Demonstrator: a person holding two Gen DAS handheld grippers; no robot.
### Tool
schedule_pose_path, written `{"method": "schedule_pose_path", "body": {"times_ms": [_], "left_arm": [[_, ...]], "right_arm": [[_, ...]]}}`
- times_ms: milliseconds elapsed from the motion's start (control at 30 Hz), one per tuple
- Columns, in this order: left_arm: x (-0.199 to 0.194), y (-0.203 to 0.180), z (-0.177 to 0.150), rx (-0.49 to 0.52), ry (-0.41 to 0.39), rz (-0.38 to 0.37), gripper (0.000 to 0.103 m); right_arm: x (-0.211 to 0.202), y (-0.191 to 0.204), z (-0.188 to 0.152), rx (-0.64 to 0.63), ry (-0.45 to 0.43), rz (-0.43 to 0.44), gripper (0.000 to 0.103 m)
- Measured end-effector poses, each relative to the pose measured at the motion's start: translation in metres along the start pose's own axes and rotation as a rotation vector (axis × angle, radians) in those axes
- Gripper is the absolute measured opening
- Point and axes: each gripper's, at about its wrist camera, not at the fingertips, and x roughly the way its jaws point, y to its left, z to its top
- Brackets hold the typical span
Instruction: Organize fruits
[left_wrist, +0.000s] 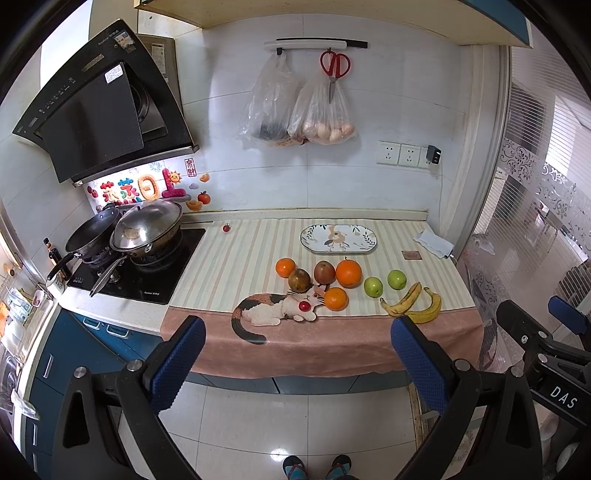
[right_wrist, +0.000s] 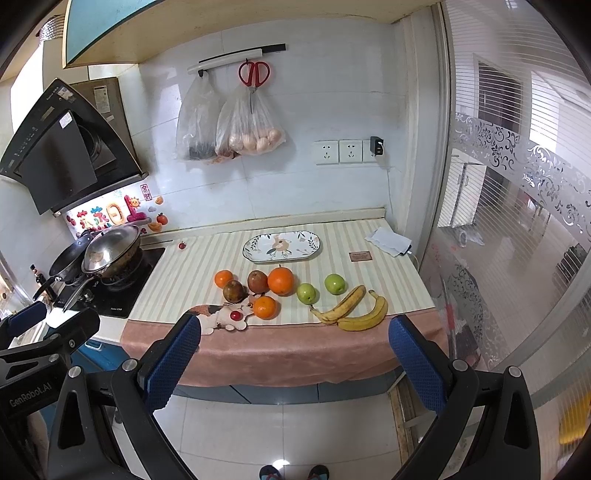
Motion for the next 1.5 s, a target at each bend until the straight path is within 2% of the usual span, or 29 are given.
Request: {"method": "schedule_pose_path", "body": {"times_ms": [200,400,633,767,933,1100,1233,1333,1500], "left_arm": [[-0.001,0.002,0.001,0.000,0.005,-0.002,0.103],[0.013,0.014,0.007,0.000,0.011,-0.008,0.103],[0.071,0.026,0.021,0.048,0.044,-0.015,0.103],[0.110,0.013,0.026,0.100,0.085,-0.035,0.103],[0.175,-0.020,0.035,0.187,0.172,-0.045,0.103],[0.244,-0.073,0.041,0.284,0.254,-0.052,0.103],[0.299,-0.123,0.043,0.375,0.322,-0.050,0.102],[0.343,-0.157,0.044,0.412,0.393,-0.070,0.102],[0.397,-0.200,0.043,0.483,0.479,-0.090,0.100]], "right_arm": [[0.002,0.002,-0.001,0.003,0.005,0.001,0.103],[0.021,0.003,-0.002,0.052,0.038,-0.002,0.103],[0.076,-0.010,-0.007,0.187,0.110,-0.036,0.103],[0.123,-0.033,-0.010,0.289,0.182,-0.052,0.103],[0.192,-0.088,-0.016,0.426,0.253,-0.070,0.103],[0.284,-0.157,-0.031,0.575,0.344,-0.095,0.103],[0.369,-0.207,-0.049,0.676,0.457,-0.090,0.101],[0.425,-0.234,-0.065,0.710,0.523,-0.122,0.097],[0.483,-0.258,-0.083,0.761,0.596,-0.141,0.081]]}}
